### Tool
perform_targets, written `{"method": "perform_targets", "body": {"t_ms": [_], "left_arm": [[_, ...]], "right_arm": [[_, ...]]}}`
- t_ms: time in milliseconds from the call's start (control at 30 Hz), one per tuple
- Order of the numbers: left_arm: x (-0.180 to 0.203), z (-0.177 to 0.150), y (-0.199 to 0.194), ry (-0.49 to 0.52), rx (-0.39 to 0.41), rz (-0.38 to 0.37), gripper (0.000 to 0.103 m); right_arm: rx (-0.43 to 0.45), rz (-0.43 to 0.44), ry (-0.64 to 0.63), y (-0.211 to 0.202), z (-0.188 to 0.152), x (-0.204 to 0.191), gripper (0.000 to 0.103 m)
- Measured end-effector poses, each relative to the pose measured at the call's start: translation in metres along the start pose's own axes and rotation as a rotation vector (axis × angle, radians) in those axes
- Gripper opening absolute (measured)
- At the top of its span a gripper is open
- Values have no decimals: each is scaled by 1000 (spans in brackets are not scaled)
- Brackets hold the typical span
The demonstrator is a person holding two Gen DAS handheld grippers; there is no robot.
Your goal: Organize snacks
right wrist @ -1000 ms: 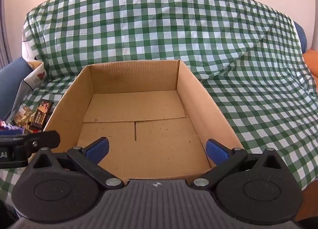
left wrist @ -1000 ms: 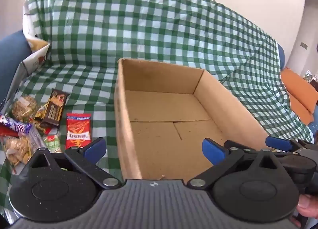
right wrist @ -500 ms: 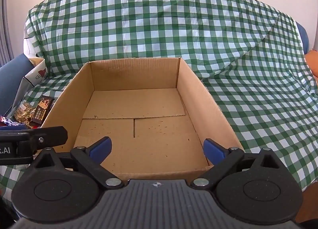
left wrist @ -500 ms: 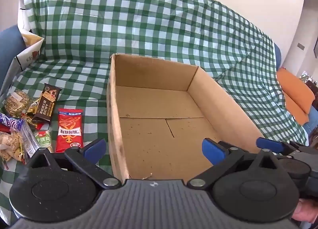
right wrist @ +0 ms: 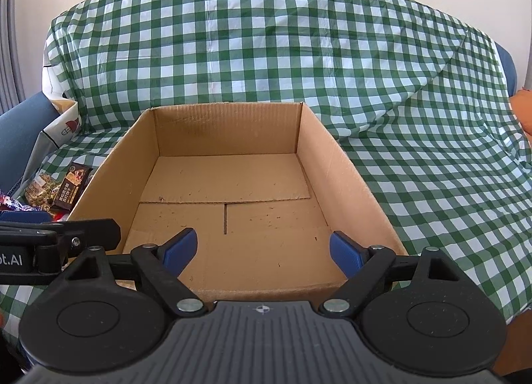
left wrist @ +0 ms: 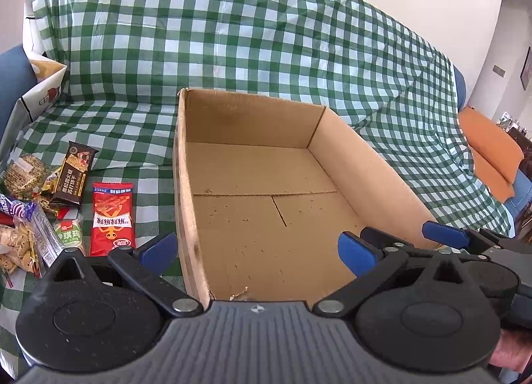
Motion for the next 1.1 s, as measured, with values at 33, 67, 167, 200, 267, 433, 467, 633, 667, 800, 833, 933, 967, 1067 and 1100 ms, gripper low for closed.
{"method": "perform_targets", "body": {"t_ms": [33,67,167,200,267,433,467,633,667,800,833,933,967,1067,1100], "left_arm": [[0,0,0,-2,-1,-1,102],[0,-1,0,0,2,1,102],[1,-1,0,0,0,0,102],[1,-1,0,1,-1,-1,102],[2,-1,1,4,-1,-4,102],[3,-1,0,3,4,-11,102],[5,-2,-1,2,5,-13,102],[6,-3,-2,3,5,-31,102],[7,-3,-2,3,6,-32,102],[8,-2,-2,2,7,-39,102],[8,-2,-3,2,9,-41,101],[9,1,-5,3,17,-48,96],[9,1,-6,4,19,-51,93],[7,1,-9,2,20,-60,81],[6,1,-11,0,22,-63,78]], "right_arm": [[6,-1,0,0,0,0,88],[11,-2,-1,-1,1,0,88],[28,-11,-7,-1,2,-1,88],[34,-19,-11,-2,2,-1,88],[45,-33,-17,-2,3,-1,88],[51,-28,-6,-3,4,0,88],[50,-26,-4,-4,4,0,88],[38,-15,10,-4,4,-2,88],[40,-16,7,-4,4,-2,88],[41,-20,-2,-5,3,-3,88],[40,-20,-5,-5,3,-4,88],[41,-24,-16,-5,2,-5,88],[43,-24,-20,-6,2,-5,88],[52,-8,-32,-7,3,-12,82],[58,-2,-37,-9,4,-14,77]]}}
Point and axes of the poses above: each gripper's, at about its wrist camera, not at the fingertips, and y roughly the way its jaws point, x to its right, z to its top, the point moved 9 cm from there along y, roughly the way its jaws point, and after that the axes turned 4 degrees about z, right-handed, at the moved point
